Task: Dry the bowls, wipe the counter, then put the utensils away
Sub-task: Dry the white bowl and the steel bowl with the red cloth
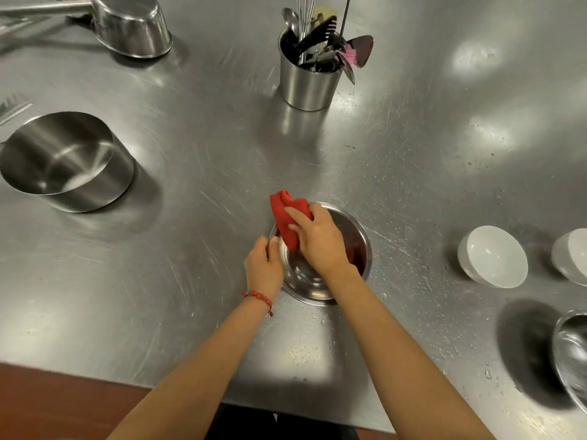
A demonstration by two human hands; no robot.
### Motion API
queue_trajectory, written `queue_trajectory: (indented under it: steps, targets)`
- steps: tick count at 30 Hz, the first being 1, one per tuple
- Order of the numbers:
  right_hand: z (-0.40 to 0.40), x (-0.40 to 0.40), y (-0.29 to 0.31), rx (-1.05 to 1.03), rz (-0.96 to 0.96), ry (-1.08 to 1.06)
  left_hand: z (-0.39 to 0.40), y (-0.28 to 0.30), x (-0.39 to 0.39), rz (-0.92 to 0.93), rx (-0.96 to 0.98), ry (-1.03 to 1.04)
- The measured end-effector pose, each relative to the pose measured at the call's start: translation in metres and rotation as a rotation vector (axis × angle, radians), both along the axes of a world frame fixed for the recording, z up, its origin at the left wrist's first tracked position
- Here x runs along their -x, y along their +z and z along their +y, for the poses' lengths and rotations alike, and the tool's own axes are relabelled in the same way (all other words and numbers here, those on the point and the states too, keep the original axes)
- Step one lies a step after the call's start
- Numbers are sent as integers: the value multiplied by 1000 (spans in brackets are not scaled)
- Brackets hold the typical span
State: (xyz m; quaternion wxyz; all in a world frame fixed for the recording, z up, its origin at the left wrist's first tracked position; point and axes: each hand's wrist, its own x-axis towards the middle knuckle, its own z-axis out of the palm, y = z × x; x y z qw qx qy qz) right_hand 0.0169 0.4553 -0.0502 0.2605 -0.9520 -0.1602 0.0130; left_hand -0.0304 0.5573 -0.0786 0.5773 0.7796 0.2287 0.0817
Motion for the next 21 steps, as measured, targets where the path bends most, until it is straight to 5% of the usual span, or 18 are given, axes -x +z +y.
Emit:
queue_trajectory:
  steps: [9, 17, 21]
  targets:
    - [-30, 7, 10, 162, 20, -479, -4, 12, 6, 94, 13, -25]
    - [-66, 51, 22, -270, 98, -649, 8, 21, 8, 204, 36, -74]
    - [-73, 73, 31, -448, 61, -670, 13, 33, 11, 118, -199, -146]
